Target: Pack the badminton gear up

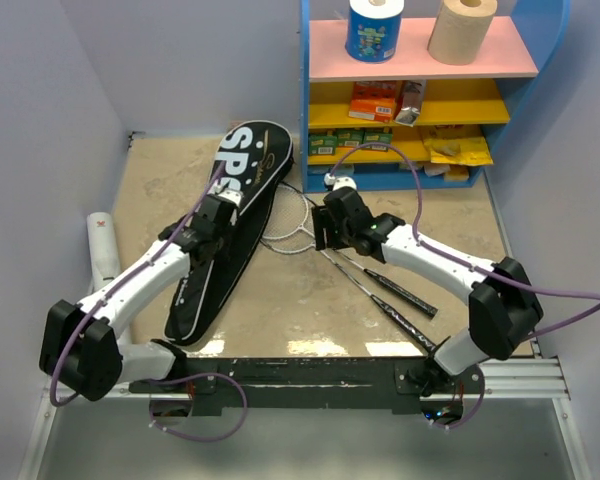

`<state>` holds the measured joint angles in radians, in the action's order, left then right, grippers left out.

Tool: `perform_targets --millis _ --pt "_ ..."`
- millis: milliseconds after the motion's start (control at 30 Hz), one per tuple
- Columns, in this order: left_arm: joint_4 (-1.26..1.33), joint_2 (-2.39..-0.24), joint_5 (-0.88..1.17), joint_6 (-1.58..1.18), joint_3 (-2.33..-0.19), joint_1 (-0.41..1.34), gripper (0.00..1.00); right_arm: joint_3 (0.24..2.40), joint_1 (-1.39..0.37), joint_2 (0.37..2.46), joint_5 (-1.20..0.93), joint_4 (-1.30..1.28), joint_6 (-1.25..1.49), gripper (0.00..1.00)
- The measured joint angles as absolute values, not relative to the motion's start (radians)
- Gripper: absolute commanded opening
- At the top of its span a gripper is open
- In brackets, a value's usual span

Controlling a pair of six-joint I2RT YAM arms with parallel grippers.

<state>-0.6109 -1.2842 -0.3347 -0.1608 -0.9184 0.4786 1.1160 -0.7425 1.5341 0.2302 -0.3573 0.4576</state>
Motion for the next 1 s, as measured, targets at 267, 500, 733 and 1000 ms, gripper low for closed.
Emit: perform_targets --millis 267,500,733,1000 --pt "-0.536 -1.190 -0.268 -0.164 -0.918 0.421 0.00 1.142 -0.695 1.602 0.298 -0.472 0.241 0.69" --pt "-0.484 -1.126 -0.226 -0.165 -0.866 0.418 0.00 1.148 -0.677 1.711 0.277 -0.508 0.144 0.67" --pt "-0.445 -1.094 -0.182 -0.165 -0.802 0.413 0.00 1.149 -0.673 1.747 0.268 -0.509 0.129 0.65" --pt "-0.425 -1.090 -0.146 -0.165 -0.787 0.413 0.00 1.186 -0.667 1.835 0.268 -0.503 0.129 0.61"
